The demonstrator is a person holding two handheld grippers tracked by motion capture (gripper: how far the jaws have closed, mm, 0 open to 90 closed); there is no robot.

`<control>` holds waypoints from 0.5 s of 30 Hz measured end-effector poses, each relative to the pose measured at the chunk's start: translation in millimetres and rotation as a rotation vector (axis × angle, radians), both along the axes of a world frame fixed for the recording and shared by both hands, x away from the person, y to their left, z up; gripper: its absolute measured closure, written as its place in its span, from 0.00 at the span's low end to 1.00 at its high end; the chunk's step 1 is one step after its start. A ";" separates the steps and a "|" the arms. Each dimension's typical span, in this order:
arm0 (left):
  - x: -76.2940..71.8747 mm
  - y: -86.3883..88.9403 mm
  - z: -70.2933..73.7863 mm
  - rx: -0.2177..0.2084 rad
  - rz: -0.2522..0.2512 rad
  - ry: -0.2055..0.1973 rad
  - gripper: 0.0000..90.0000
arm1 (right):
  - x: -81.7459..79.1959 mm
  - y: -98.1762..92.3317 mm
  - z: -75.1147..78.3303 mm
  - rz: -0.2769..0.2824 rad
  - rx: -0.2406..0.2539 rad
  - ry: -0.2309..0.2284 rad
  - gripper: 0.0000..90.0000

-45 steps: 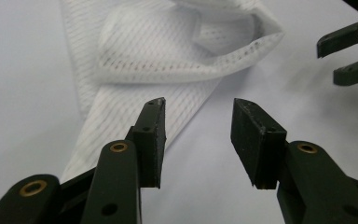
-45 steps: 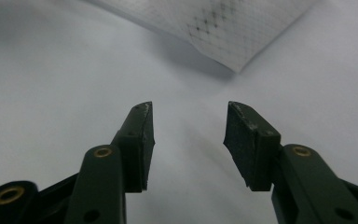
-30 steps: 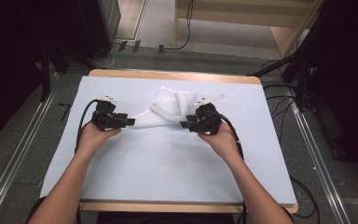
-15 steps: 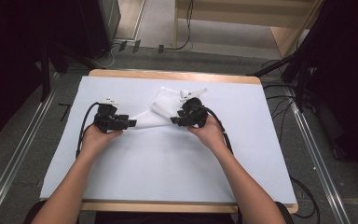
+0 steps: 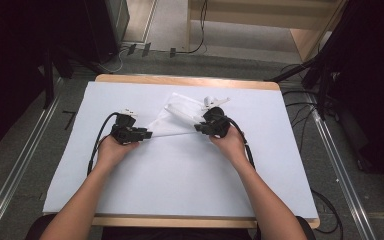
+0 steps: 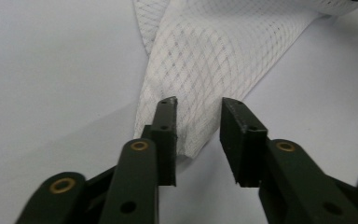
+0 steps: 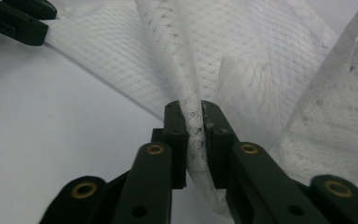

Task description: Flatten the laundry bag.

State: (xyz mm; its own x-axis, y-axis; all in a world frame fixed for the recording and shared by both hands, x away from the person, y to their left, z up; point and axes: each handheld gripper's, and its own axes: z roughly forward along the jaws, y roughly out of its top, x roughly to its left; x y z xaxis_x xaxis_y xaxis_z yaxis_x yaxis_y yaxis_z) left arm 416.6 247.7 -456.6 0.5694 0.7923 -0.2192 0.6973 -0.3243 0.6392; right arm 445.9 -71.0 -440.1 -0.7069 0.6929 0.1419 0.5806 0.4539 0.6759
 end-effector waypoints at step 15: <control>2.5 3.9 -1.4 -0.001 0.012 0.014 0.95 | -4.0 -35.9 5.4 -0.070 0.049 0.026 0.95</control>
State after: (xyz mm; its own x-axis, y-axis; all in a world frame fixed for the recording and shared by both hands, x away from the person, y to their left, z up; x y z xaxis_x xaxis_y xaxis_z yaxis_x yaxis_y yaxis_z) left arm 419.1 251.5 -458.0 0.5568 0.7989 -0.2277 0.7098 -0.3152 0.6299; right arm 441.9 -106.9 -434.8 -0.6525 0.7323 0.1950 0.6277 0.3780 0.6806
